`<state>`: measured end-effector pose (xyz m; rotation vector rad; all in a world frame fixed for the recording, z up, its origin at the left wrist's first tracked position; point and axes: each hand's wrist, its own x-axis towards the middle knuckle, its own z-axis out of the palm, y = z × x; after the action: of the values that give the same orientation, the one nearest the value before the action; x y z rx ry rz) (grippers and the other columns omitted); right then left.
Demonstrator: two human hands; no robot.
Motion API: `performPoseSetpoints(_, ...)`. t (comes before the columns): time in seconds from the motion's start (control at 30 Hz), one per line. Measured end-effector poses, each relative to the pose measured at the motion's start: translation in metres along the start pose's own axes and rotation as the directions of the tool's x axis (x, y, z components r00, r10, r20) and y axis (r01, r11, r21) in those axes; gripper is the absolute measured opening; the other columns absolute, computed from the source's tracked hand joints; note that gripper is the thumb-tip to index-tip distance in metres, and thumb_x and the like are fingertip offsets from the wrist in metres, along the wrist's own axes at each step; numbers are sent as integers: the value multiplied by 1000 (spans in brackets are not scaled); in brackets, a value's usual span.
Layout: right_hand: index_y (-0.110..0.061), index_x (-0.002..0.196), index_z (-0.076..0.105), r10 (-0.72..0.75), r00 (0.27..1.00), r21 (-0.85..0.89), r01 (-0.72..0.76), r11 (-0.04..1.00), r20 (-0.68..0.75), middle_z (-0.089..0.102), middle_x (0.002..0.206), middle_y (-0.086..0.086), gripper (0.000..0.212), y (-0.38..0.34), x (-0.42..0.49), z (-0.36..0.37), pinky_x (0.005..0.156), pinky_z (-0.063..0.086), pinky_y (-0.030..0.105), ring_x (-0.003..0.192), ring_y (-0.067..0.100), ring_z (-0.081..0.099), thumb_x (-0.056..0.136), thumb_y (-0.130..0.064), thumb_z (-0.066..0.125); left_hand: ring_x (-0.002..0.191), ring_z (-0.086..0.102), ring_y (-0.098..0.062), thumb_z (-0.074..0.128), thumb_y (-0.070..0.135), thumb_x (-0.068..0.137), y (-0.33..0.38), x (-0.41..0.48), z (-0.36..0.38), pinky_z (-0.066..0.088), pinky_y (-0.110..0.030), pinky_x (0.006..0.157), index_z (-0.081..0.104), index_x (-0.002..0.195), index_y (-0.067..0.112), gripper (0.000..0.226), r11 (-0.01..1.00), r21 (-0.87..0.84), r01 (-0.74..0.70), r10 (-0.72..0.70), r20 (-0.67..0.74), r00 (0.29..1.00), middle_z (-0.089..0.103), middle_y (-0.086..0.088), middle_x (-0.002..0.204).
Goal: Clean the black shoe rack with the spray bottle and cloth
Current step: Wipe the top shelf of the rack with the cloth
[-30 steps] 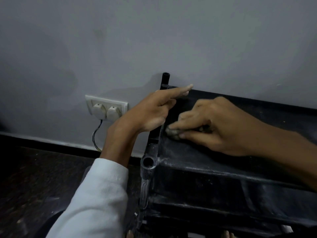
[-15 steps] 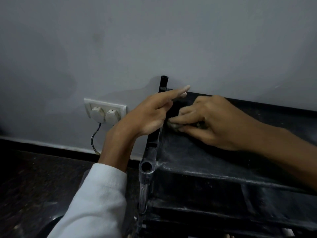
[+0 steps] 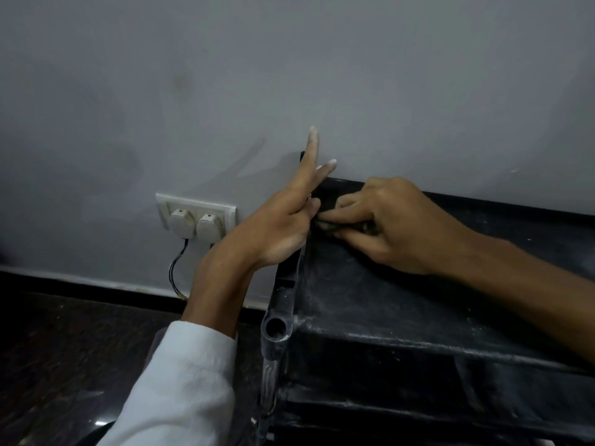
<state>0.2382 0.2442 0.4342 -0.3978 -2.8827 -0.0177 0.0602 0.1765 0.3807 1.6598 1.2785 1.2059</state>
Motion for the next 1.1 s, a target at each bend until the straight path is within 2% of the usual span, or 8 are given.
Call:
performPoseSetpoints(0.2, -31, 118, 73, -11, 998, -37, 13, 999, 67, 73, 85, -17, 29, 16, -2, -11, 65, 33, 7, 67, 6, 56, 90, -23, 67, 147, 4, 2, 31, -4, 102, -2, 3, 1, 15, -5, 106, -28, 146, 44, 88, 998, 58, -24, 25, -11, 1000, 15, 6, 164)
performPoseSetpoints(0.4, -24, 115, 75, 105, 991, -153, -117, 981, -83, 78, 91, 4, 28, 19, 29, 6, 72, 45, 26, 74, 23, 65, 92, -21, 60, 143, 10, 8, 28, -8, 101, -3, 5, 0, 22, 5, 99, -27, 146, 47, 90, 999, 31, -31, 31, -19, 999, 18, 5, 163)
performPoseSetpoints(0.5, -24, 111, 75, 57, 998, -103, -61, 993, -41, 76, 83, -3, 25, 12, 24, 7, 63, 26, 8, 63, 10, 52, 92, -21, 61, 142, 12, 8, 28, -8, 101, -4, 4, 0, 25, 3, 99, -26, 145, 49, 90, 999, 11, -31, 31, -16, 999, 19, 7, 163)
performPoseSetpoints(0.6, -30, 117, 74, 8, 999, -49, -6, 999, 53, 74, 85, -13, 29, 17, 15, -4, 64, 26, 4, 62, 0, 45, 90, -22, 67, 132, 18, 23, 29, -8, 99, -6, 3, -1, 28, 6, 92, -28, 145, 47, 91, 997, 47, -56, 57, -21, 998, 19, 7, 163)
performPoseSetpoints(0.7, -31, 118, 73, 49, 997, -107, -43, 993, 57, 77, 89, -9, 32, 29, 17, -10, 66, 33, 12, 64, 8, 58, 89, -21, 67, 115, 26, 36, 29, -8, 98, -7, 5, -2, 30, 7, 85, -29, 146, 43, 91, 993, 82, -87, 89, -11, 996, 18, 4, 163)
performPoseSetpoints(0.83, -26, 117, 74, 124, 990, -125, -131, 984, -66, 78, 93, 4, 29, 31, 29, -3, 69, 42, 21, 73, 22, 70, 90, -18, 65, 123, 22, 32, 28, -10, 98, -8, 5, -3, 26, 7, 90, -26, 147, 46, 91, 995, 79, -66, 67, -21, 998, 20, 5, 163)
performPoseSetpoints(0.97, -29, 119, 73, 88, 996, -49, -88, 995, -3, 78, 99, -5, 28, 17, 26, 0, 67, 40, 17, 70, 5, 65, 93, -23, 65, 130, 22, 26, 28, -11, 97, -9, 4, -3, 29, 1, 97, -25, 147, 47, 92, 997, 55, -47, 49, -24, 999, 22, 7, 162)
performPoseSetpoints(1.1, -31, 114, 75, 12, 998, 213, -23, 977, 55, 71, 97, -28, 25, 2, -4, -8, 73, 44, 6, 79, -15, 62, 90, -29, 72, 143, 17, 10, 30, -9, 99, -7, 3, -4, 26, -1, 101, -25, 147, 45, 91, 997, 61, -38, 39, -23, 999, 23, 9, 162)
